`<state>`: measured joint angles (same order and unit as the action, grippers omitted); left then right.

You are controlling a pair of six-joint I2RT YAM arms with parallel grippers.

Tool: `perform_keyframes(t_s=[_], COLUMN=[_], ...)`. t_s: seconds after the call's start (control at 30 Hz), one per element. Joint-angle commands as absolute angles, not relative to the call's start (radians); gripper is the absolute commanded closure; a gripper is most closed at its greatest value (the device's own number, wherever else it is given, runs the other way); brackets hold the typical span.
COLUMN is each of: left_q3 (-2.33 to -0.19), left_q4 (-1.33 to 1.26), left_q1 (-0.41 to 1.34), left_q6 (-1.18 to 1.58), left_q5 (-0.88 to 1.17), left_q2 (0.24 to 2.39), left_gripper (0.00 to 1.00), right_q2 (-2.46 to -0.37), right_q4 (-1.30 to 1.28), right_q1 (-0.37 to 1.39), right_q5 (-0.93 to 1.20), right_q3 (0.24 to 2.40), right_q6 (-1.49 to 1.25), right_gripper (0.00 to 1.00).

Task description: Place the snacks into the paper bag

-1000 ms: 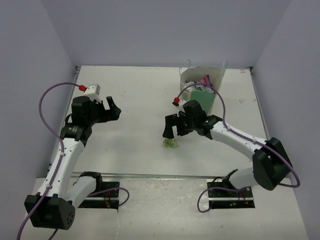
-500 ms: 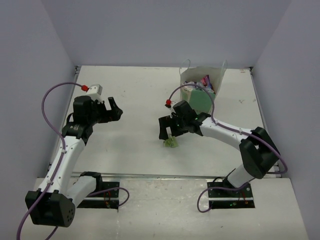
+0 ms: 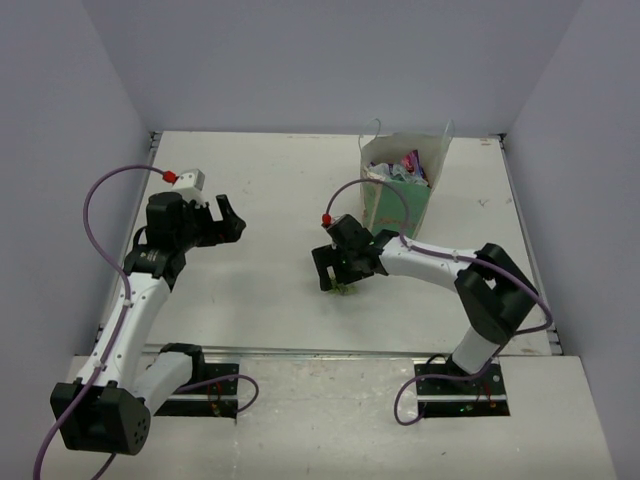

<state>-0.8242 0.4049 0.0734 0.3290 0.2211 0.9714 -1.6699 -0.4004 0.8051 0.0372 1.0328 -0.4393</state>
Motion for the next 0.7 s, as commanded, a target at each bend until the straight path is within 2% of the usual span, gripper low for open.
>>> perform_keyframes(t_s=[0.0,0.03,0.1,0.17,0.2,0.3,0.37,0.53,0.67], left_q3=[-0.824,-0.824,-0.822,-0.822,-0.821,-0.822,-0.821,-0.822,-0.821], left_q4=[0.367,0.367,0.367,0.367,0.367,0.367,0.367,0.367,0.367], left_q1=[0.077,0.077,0.077,0.077,0.077,0.077,0.077,0.077,0.077], left_q6=[0.308,0.307,0.307,0.307,0.307,0.307,0.307,0.307,0.307], left_q5=[0.233,0.23,0.229,0.229,0.229,0.229,0.229,0.229,0.23], left_q2=[0.95,0.946,0.945,0.943,0.945,0.945,0.943,0.945,0.943], left_gripper=[0.0,0.0,0.0,0.0,0.0,0.0,0.0,0.0,0.0], right_q2=[-1.703,-1.709,-1.715,-1.715,-1.713,-1.707,-1.703,-1.683,-1.657], right_q4=[-0.422,-0.417,-0.413,-0.41,-0.408,-0.411,-0.413,-0.419,-0.443], right_q1=[0.816,0.818,0.819,0.819,0.819,0.819,0.821,0.821,0.821], right_q5=[-0.032,-0.034,-0.031,-0.026,-0.026,-0.025,-0.028,-0.023,-0.026], right_q3=[1.074,1.074,1.072,1.071,1.071,1.071,1.069,1.072,1.088], right_q6=[-0.479,-0.48,-0.485,-0.486,-0.486,-0.485,-0.485,-0.48,-0.476], right_gripper=[0.14,0.18,0.35,0.43,0.53,0.6,0.62,0.78,0.78])
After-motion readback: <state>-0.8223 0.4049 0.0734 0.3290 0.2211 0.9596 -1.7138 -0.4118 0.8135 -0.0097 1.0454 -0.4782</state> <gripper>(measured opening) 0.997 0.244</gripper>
